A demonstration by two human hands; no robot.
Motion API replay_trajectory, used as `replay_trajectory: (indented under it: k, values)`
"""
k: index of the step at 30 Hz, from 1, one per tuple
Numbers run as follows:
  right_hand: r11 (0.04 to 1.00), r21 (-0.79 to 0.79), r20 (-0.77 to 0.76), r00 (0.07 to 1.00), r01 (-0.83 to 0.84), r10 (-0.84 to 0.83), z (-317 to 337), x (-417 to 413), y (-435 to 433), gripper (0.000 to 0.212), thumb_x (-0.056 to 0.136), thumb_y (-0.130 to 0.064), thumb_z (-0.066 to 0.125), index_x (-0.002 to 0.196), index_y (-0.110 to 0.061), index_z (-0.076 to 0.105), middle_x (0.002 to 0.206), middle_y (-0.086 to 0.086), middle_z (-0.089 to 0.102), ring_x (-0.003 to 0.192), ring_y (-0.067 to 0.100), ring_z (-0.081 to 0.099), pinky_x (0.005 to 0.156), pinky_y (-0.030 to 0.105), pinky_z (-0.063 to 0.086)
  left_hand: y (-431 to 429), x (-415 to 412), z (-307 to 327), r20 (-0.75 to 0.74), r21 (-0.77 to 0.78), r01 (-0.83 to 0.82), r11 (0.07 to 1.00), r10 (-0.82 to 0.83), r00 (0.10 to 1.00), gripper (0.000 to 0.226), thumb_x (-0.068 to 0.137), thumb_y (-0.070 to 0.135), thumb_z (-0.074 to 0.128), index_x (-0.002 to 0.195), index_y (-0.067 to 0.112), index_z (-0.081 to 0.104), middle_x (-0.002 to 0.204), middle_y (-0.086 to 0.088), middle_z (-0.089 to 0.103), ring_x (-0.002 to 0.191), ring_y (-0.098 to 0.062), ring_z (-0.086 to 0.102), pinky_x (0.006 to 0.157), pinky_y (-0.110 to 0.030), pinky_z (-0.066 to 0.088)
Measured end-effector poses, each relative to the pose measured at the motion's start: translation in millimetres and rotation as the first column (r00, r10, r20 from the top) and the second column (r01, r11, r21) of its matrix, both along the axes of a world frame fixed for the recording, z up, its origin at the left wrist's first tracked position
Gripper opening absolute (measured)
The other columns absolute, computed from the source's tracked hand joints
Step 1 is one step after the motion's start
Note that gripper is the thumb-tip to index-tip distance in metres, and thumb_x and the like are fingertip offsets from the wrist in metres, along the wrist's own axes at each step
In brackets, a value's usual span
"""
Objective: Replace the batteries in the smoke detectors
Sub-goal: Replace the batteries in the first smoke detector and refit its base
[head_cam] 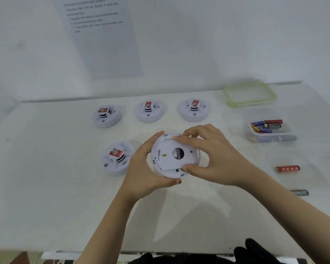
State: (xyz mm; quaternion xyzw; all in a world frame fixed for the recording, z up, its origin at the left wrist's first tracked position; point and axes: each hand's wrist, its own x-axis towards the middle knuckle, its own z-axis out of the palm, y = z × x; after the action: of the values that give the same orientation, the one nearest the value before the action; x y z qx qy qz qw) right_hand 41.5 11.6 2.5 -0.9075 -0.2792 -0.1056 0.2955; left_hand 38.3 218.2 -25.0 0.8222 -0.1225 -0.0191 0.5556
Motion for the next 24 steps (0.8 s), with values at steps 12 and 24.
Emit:
replay_trajectory:
  k: [12,24]
  values:
    - [0.997,-0.066,0.003,0.999,0.033,-0.032,4.3,4.7,4.6,0.061,0.073,-0.055,0.055,0.129,-0.030,0.055,0.113,-0.017,0.041,0.104,0.001,0.031,0.091,0.020,0.025,-2.4,9.4,3.5,0.049,0.016,0.004,1.000,-0.005,0.999,0.101,0.046,0.008,0.095,0.133,0.028,0.049,0.119,0.014,0.062,0.110,-0.002,0.059,0.080,-0.017,0.054]
    - [0.992,-0.037,-0.093,0.988,0.124,-0.127,4.2,3.7,6.7,0.066,0.067,-0.068,0.052,0.129,-0.045,0.051,0.122,-0.017,0.038,0.109,0.003,0.028,0.098,0.025,0.021,0.4,14.3,3.0,0.048,-0.029,0.012,1.000,-0.011,0.999,0.102,0.042,0.026,0.093,0.134,0.029,0.049,0.120,0.016,0.063,0.113,-0.005,0.059,0.087,-0.027,0.056]
